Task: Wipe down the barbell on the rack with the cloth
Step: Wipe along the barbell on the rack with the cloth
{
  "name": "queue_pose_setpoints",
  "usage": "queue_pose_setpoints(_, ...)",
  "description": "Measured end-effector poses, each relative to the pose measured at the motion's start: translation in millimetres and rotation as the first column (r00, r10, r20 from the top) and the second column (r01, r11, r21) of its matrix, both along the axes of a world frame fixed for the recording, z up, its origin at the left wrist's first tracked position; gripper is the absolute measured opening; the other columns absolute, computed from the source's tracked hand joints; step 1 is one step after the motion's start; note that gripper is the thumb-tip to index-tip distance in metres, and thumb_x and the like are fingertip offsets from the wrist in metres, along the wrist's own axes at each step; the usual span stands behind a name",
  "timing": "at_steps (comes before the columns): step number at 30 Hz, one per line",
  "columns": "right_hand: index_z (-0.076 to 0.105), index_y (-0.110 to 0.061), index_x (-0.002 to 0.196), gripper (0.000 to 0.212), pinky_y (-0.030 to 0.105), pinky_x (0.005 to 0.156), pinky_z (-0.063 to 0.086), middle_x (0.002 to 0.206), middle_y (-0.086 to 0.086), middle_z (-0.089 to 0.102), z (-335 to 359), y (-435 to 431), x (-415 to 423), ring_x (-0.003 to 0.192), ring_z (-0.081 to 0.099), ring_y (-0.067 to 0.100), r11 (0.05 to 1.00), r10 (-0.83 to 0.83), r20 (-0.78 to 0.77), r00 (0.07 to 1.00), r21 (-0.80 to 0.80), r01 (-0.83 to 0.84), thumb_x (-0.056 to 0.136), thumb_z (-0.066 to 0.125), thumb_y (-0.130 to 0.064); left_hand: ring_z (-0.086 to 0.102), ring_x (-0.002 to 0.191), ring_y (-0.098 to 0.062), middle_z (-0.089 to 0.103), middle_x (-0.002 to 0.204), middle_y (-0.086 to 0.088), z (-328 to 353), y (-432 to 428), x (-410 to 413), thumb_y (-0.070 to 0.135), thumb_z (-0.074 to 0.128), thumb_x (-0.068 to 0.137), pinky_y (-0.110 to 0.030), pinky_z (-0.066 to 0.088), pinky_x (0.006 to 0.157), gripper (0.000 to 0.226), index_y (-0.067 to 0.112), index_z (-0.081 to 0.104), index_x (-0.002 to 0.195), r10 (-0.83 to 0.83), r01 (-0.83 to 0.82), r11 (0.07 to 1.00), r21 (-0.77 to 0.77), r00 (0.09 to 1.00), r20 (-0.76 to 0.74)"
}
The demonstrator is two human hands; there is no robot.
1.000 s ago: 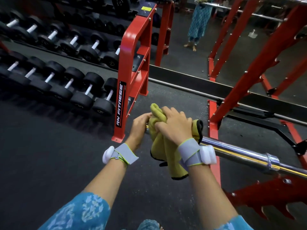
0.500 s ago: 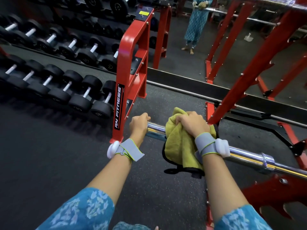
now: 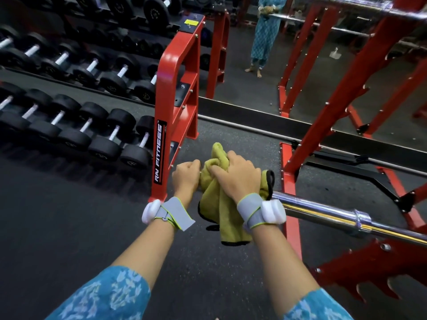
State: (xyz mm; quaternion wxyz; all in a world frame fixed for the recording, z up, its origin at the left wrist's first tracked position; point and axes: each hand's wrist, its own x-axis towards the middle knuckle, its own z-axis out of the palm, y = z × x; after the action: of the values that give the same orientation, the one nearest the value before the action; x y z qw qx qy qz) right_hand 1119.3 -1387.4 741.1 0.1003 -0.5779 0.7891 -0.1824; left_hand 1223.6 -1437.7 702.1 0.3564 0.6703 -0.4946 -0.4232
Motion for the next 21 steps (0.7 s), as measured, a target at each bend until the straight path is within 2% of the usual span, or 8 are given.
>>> queue_pose_setpoints(1,0.041,-0.021,0.094,0.042,0.044,0.086,0.030,0.112,0.005,0.057,-1,3,-1,0.109,0.048,0.034,1.000,-0.008,-0.014,1.000,-0.006,0.008,0.080,0.040,-0.060,0.053,0.105,-0.035,0.065,0.103,-0.017,-2,1,0,0.024,0.049,0.089,-0.035,0.037,0.090,0.025,0.011,0.069,0.098,-0.004,0.008,0.999,-0.047,0.997,0.076)
queue_pose_setpoints(3,0.044,-0.019,0.103,0.044,0.045,0.088,0.030,0.117,0.006,0.055,-1,2,-1,0.112,0.046,0.034,1.000,-0.023,0.010,1.000,0.014,0.023,0.083,0.043,-0.058,0.048,0.120,-0.029,0.062,0.120,-0.010,-3,6,-1,0.027,0.048,0.088,-0.043,0.019,0.110,0.035,0.016,0.062,0.119,0.004,0.030,0.984,-0.174,0.982,0.191)
queue_pose_setpoints(6,0.041,-0.020,0.122,0.047,0.043,0.092,0.028,0.127,0.009,0.052,6,-2,-1,0.118,0.043,0.035,0.998,-0.042,0.162,0.986,0.061,0.032,0.088,0.049,-0.050,0.039,0.132,-0.026,0.057,0.130,-0.010,7,24,-9,0.030,0.040,0.084,-0.041,-0.002,0.113,0.047,0.011,0.061,0.121,-0.002,0.087,0.901,-0.425,0.981,0.195)
queue_pose_setpoints(9,0.036,-0.021,0.127,0.048,0.042,0.097,0.032,0.127,0.012,0.054,19,-3,-3,0.118,0.047,0.034,0.996,-0.080,0.509,0.857,0.000,0.093,0.091,0.047,-0.050,0.044,0.129,-0.029,0.061,0.124,-0.011,17,39,-18,0.028,0.039,0.089,-0.034,0.004,0.113,0.042,0.007,0.064,0.115,-0.072,0.124,0.809,-0.575,0.991,0.114)
queue_pose_setpoints(13,0.037,-0.018,0.107,0.019,0.030,0.081,0.027,0.119,0.012,0.049,29,0,-4,0.114,0.043,0.027,0.983,-0.058,0.657,0.752,-0.094,0.158,0.097,0.043,-0.033,0.043,0.130,-0.028,0.057,0.131,-0.009,25,44,-25,0.023,0.044,0.084,-0.036,0.016,0.113,0.045,0.007,0.059,0.124,-0.110,0.146,0.808,-0.571,0.989,0.097)
queue_pose_setpoints(16,0.052,-0.015,0.095,0.011,0.029,0.074,0.030,0.099,0.009,0.058,28,2,-11,0.100,0.049,0.026,0.983,-0.030,0.616,0.787,-0.123,0.134,0.095,0.049,-0.025,0.036,0.135,-0.030,0.048,0.139,-0.011,24,46,-26,0.025,0.041,0.082,-0.046,0.016,0.113,0.053,0.008,0.054,0.130,-0.056,0.251,0.781,-0.571,0.940,0.338)
queue_pose_setpoints(19,0.062,-0.008,0.078,0.016,0.034,0.075,0.041,0.077,0.012,0.065,25,11,-30,0.082,0.059,0.031,0.928,-0.025,0.469,0.883,-0.318,0.196,0.089,0.057,-0.017,0.031,0.135,-0.039,0.037,0.145,-0.022,20,56,-36,0.025,0.032,0.083,-0.055,0.017,0.109,0.054,0.007,0.056,0.127,0.033,0.378,0.734,-0.564,0.810,0.585)
queue_pose_setpoints(21,0.062,-0.006,0.081,0.020,0.038,0.074,0.040,0.080,0.015,0.066,21,19,-45,0.082,0.059,0.035,0.893,-0.116,0.320,0.940,-0.380,0.240,0.092,0.054,-0.020,0.029,0.136,-0.038,0.034,0.146,-0.021,16,62,-42,0.028,0.031,0.087,-0.059,0.021,0.107,0.052,0.009,0.056,0.128,0.057,0.418,0.739,-0.529,0.743,0.667)
